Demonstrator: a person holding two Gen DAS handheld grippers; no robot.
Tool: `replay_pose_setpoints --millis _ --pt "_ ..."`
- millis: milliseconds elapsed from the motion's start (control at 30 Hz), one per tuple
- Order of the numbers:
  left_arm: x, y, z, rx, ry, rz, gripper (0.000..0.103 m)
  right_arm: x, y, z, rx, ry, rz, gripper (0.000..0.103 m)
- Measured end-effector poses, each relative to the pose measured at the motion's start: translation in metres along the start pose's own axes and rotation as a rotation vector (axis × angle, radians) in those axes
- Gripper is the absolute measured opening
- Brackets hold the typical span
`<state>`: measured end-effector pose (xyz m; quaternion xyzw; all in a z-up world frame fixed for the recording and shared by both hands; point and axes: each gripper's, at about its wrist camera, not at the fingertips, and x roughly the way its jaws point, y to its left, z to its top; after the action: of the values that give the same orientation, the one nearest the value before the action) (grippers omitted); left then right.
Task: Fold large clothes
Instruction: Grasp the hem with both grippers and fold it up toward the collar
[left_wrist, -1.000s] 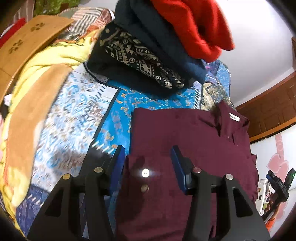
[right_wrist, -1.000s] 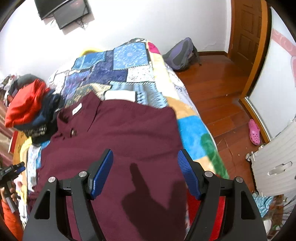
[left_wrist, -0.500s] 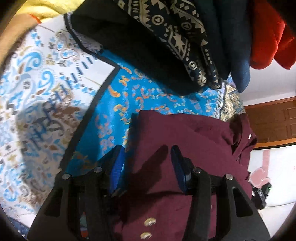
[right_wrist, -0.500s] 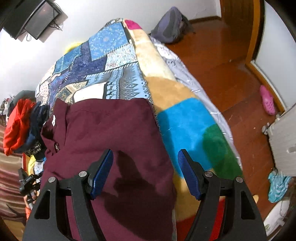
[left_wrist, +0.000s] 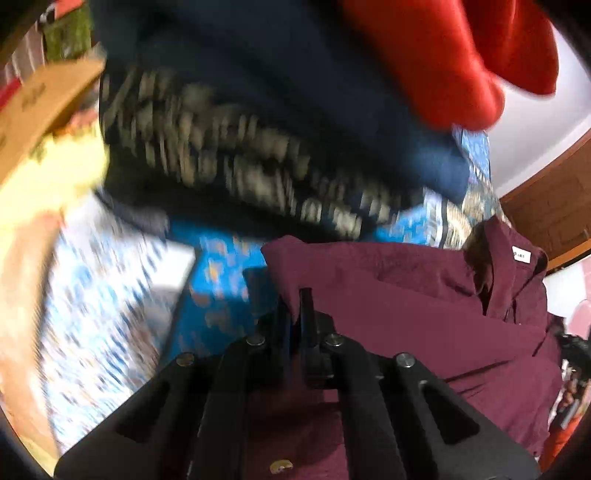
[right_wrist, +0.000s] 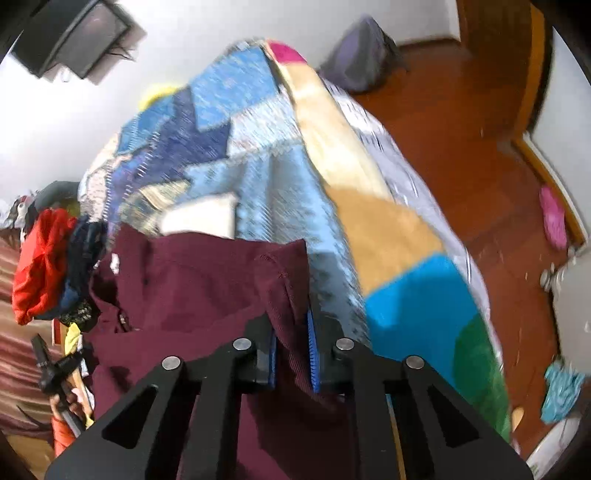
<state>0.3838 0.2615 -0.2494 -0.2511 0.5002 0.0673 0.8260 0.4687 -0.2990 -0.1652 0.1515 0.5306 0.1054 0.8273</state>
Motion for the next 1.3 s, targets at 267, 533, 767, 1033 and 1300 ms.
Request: replay_pose_setpoints --millis 267,533,767,1033,1300 --pt "0.016 0.000 0.002 0.030 0.013 0.099 0.004 0.030 0.005 -0.005 -0.052 0.024 -0.135 0.011" --pt "-0.012 0.000 -0.002 0.086 -0.015 0.139 0.004 0.015 0.030 -0.012 -0.164 -0.004 -0.277 0.016" --pt "-0.066 -0.013 -0.015 0.178 -0.082 0.147 0.005 -0.025 0.050 -0.024 -0.225 -0.061 -0.251 0.020" --pt "-0.122 -0.013 -0.050 0.208 -0.146 0.135 0.025 -0.078 0.076 -0.059 -0.304 -0.181 -0.246 0.060" --pt "-0.171 -0.003 -0.093 0.182 -0.186 0.119 0.052 -0.103 0.083 -0.107 -0.382 -0.186 -0.260 0.067"
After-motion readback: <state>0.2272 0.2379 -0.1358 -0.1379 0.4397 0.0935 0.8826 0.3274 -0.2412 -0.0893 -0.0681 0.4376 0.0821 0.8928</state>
